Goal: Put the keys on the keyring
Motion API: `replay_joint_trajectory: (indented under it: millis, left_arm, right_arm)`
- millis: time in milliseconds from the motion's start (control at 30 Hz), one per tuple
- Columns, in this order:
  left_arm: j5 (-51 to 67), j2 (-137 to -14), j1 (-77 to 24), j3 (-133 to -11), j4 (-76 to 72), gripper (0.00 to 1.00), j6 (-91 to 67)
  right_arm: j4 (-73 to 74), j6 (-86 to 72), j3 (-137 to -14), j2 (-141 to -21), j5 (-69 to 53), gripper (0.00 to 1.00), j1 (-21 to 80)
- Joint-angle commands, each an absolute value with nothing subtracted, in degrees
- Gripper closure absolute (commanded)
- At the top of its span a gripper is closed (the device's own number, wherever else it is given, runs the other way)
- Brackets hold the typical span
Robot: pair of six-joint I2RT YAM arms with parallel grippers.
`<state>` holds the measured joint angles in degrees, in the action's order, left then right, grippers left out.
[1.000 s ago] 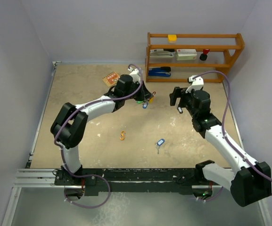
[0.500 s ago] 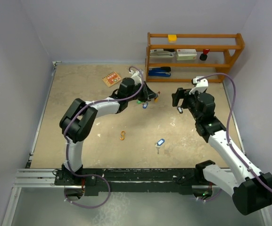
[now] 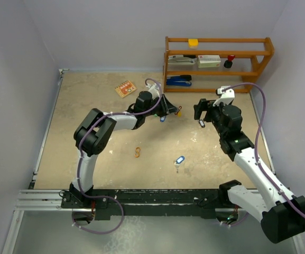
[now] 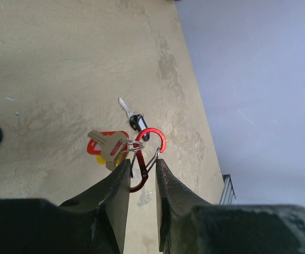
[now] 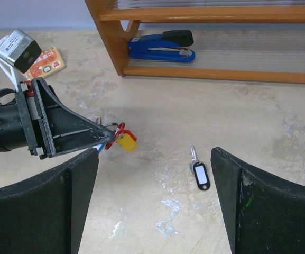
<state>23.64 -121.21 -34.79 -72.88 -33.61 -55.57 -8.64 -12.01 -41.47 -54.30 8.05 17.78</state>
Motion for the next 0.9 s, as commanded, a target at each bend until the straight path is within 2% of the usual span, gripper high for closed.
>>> replay_joint_trajectory:
  millis: [0, 500, 867]
  left_arm:
    - [25.33, -121.78, -34.83, -75.23, -39.9, 0.76, -57.63]
    - [29.91, -123.7, -34.87, -75.15, -47.62, 0.61, -62.35]
    - [30.55, -123.89, -35.15, -75.7, -47.3, 0.62, -62.43]
  right_arm:
    - [-8.96, -11.39, -41.34, -53.46, 9.1, 0.11, 17.76]
    - [-8.46, -11.72, -41.29, -53.33, 8.97, 0.11, 17.75]
    - [-6.45, -13.62, -42.99, -55.64, 9.84, 0.11, 17.75]
